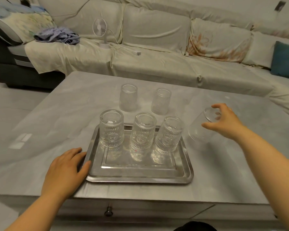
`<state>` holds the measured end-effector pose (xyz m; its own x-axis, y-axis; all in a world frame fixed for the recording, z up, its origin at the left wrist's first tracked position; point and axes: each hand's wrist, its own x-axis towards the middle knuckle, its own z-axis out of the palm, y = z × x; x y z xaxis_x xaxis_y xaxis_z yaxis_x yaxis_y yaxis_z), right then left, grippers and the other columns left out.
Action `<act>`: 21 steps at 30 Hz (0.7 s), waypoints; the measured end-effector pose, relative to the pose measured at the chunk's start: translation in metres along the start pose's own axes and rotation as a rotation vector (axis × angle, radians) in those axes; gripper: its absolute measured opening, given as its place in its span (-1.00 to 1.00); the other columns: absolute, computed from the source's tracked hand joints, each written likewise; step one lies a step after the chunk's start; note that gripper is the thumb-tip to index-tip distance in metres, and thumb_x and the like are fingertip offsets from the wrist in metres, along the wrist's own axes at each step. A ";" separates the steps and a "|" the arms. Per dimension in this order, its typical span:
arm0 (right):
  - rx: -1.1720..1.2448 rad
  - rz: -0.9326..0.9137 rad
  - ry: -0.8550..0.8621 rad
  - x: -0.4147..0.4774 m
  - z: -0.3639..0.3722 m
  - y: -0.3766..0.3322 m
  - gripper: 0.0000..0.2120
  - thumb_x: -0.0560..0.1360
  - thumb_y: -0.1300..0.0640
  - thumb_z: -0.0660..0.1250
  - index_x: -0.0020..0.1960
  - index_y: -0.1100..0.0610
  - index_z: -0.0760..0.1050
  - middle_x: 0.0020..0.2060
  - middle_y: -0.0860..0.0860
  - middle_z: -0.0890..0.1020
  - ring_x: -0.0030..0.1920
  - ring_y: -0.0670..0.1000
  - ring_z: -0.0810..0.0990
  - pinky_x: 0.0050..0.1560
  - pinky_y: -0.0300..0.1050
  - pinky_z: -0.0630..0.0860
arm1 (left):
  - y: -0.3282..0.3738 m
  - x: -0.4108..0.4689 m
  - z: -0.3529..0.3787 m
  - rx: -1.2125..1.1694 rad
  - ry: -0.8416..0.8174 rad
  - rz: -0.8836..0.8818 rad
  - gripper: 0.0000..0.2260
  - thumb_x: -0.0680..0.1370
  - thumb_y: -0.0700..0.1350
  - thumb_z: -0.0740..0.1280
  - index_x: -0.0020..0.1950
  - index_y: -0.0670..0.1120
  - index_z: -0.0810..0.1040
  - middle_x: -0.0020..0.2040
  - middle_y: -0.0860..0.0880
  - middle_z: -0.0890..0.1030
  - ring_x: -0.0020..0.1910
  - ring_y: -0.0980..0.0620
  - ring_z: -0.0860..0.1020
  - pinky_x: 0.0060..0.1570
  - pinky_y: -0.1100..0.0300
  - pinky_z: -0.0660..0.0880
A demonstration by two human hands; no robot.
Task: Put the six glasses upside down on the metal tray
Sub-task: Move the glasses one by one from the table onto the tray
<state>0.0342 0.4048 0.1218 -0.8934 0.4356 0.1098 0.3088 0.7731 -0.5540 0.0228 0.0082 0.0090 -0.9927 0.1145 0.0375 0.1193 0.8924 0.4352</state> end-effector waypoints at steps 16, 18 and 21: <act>-0.007 -0.298 -0.378 -0.087 0.041 -0.046 -0.35 0.27 0.12 0.46 0.27 -0.03 0.24 0.13 -0.12 0.28 0.07 -0.12 0.36 0.04 -0.32 0.28 | 0.001 -0.002 -0.002 0.004 -0.027 -0.001 -0.65 0.51 0.02 0.20 0.26 -0.06 0.44 0.36 -0.10 0.43 0.34 -0.11 0.35 0.32 -0.06 0.26; -0.040 -0.304 -0.399 -0.086 0.047 -0.047 -0.34 0.28 0.11 0.45 0.28 -0.03 0.23 0.20 -0.09 0.30 0.09 -0.13 0.35 0.07 -0.28 0.31 | 0.000 -0.001 -0.002 0.002 -0.030 -0.001 -0.65 0.51 0.02 0.20 0.26 -0.05 0.43 0.36 -0.10 0.42 0.34 -0.10 0.35 0.32 -0.05 0.25; -0.097 -0.299 -0.407 -0.083 0.051 -0.047 -0.34 0.29 0.10 0.44 0.30 -0.02 0.22 0.30 -0.04 0.29 0.15 -0.09 0.37 0.15 -0.19 0.38 | 0.001 -0.001 -0.002 -0.001 -0.026 0.006 -0.66 0.51 0.01 0.21 0.25 -0.06 0.44 0.35 -0.10 0.43 0.34 -0.11 0.35 0.32 -0.05 0.25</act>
<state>0.0774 0.3089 0.0963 -0.9960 -0.0110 -0.0890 0.0319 0.8842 -0.4661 0.0236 0.0080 0.0111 -0.9913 0.1307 0.0167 0.1248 0.8912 0.4361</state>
